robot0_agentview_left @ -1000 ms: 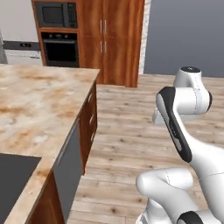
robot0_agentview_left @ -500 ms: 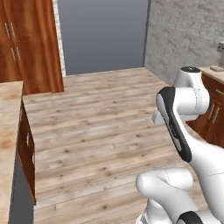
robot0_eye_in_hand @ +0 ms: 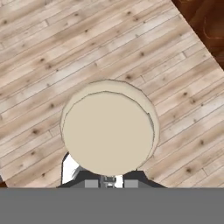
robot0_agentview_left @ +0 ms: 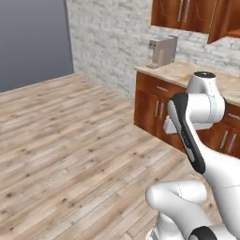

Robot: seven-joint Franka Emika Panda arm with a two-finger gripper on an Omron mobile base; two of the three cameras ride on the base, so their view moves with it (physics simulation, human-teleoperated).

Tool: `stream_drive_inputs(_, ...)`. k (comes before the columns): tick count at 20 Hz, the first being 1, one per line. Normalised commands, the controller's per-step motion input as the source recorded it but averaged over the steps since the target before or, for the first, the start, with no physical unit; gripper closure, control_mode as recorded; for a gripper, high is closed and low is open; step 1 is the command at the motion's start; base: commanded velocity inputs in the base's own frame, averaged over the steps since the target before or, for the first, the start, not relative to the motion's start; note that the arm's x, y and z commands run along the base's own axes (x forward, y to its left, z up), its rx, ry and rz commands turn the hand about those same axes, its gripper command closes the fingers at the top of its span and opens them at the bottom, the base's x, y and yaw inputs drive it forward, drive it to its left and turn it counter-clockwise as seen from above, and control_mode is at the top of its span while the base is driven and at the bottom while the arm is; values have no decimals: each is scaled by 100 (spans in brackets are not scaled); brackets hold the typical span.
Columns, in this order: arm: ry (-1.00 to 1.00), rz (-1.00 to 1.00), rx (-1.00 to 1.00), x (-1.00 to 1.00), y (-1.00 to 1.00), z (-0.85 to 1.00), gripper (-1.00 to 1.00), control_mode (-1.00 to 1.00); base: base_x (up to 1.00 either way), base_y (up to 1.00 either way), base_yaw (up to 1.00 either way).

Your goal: Pick up the dish brush and dish brush from the sink, and place them back in the cabinet, and close the cabinet doors.

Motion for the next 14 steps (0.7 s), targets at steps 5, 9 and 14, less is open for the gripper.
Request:
stream_drive_inputs(5,0,0,0,0,0,0,100,100,17,-1,-64)
stream_drive_inputs(9,0,0,0,0,0,0,100,100,25,0,-63)
stream_drive_inputs(14,0,0,0,0,0,0,100,100,36,0,-61)
